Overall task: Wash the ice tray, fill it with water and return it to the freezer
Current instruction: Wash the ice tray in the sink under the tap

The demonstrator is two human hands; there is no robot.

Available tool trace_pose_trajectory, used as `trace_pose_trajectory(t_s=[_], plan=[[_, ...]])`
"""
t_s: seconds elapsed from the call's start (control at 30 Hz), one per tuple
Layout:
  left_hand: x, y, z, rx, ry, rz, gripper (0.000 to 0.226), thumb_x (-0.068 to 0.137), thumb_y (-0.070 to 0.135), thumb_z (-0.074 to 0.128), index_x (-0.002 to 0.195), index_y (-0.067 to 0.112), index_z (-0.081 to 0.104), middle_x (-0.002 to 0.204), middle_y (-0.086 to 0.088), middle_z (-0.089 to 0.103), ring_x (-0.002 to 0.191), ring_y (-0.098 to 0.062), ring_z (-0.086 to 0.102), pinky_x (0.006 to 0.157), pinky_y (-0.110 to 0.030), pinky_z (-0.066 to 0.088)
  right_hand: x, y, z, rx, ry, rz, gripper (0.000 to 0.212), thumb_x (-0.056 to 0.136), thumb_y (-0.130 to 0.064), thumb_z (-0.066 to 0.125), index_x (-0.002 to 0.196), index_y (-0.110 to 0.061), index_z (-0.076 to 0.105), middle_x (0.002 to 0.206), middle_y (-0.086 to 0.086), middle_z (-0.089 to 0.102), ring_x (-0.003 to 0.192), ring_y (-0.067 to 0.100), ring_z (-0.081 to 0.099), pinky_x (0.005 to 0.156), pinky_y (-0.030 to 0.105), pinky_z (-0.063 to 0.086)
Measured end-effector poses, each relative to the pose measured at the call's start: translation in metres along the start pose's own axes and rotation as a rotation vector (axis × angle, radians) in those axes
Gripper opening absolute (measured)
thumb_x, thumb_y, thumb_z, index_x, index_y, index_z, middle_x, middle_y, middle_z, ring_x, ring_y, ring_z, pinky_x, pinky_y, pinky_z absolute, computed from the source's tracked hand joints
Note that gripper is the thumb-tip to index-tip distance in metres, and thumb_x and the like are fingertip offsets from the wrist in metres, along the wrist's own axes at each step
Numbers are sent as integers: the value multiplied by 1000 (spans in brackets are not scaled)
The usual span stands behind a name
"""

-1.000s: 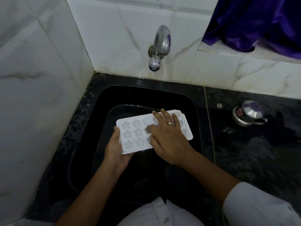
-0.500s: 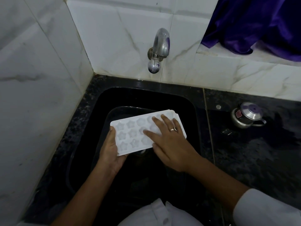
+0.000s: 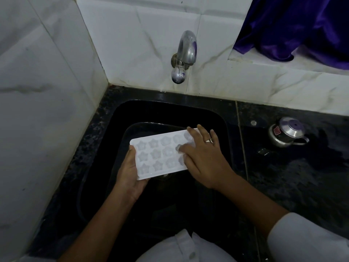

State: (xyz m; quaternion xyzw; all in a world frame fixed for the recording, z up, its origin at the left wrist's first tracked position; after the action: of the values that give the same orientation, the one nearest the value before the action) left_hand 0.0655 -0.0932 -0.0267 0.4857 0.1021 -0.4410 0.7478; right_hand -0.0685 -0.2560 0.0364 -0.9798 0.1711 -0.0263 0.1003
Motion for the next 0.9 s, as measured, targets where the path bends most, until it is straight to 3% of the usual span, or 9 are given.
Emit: trace_pose_trajectory(t_s=[0.1,0.23,0.37,0.5,0.57,0.63,0.73,0.8,0.9], plan=[[1,-4,1,-1,5,4,71,103,64,46,144,7,60,139,-22,67,125,-43,67,101,-60,54,4,-14,6,-36,-19,-14,44,103,-43,30,124,-24,62,166,14,28,157,37,12,124,64,11],[2,1,-4,1,5,3,69,102,63,44,140,9,63,132,-20,71,118,-41,71,86,-55,63,-3,1,5,-22,-2,-47,43,103,-43,31,136,-35,57,165,12,29,157,38,12,123,66,9],[0,-5,1,1,13,15,70,103,62,45,146,8,58,141,-21,66,128,-42,65,108,-62,49,4,-13,8,-18,-21,10,40,103,-42,30,120,-23,62,165,14,30,157,38,13,123,64,11],[0,2,-2,-5,13,0,66,105,60,40,140,8,62,132,-19,72,117,-39,72,79,-51,64,-5,-4,9,-34,-25,-48,44,104,-42,31,138,-30,55,166,12,27,158,36,10,124,64,7],[-1,1,-1,-5,23,-7,66,105,60,41,141,9,62,133,-18,71,118,-38,72,84,-51,63,-3,3,5,-1,-5,-21,41,103,-42,32,134,-35,59,166,11,29,157,38,11,124,65,7],[-4,-2,4,-15,43,-18,66,105,59,40,142,8,61,134,-19,71,120,-38,71,94,-54,58,2,-4,5,2,-15,19,40,103,-41,32,125,-28,62,166,13,29,157,38,12,124,64,9],[-4,0,6,-29,36,-22,65,107,58,38,139,8,63,131,-18,73,113,-36,74,78,-49,64,0,-14,12,-52,-36,-23,45,103,-42,28,130,-22,58,167,13,26,158,36,9,125,62,9],[-6,5,6,-40,26,-27,62,108,56,37,133,8,66,125,-17,75,104,-34,78,65,-44,65,-5,-3,9,-44,-23,-45,47,103,-42,29,140,-30,55,167,12,26,158,36,10,124,64,7],[-7,3,9,-20,22,-33,60,108,56,37,134,9,66,124,-16,76,105,-32,77,71,-45,64,0,4,4,1,-10,5,42,102,-43,30,131,-34,59,166,11,28,157,37,11,124,64,7]])
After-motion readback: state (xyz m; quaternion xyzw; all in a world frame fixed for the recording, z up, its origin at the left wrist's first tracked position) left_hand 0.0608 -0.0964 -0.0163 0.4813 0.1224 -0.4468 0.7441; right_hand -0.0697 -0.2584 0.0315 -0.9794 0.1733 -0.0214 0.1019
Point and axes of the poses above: each hand's wrist, its own x-axis towards the middle knuckle, its own z-axis out of the palm, y = z × x, the point moved 4 cm from there along x, towards the middle knuckle
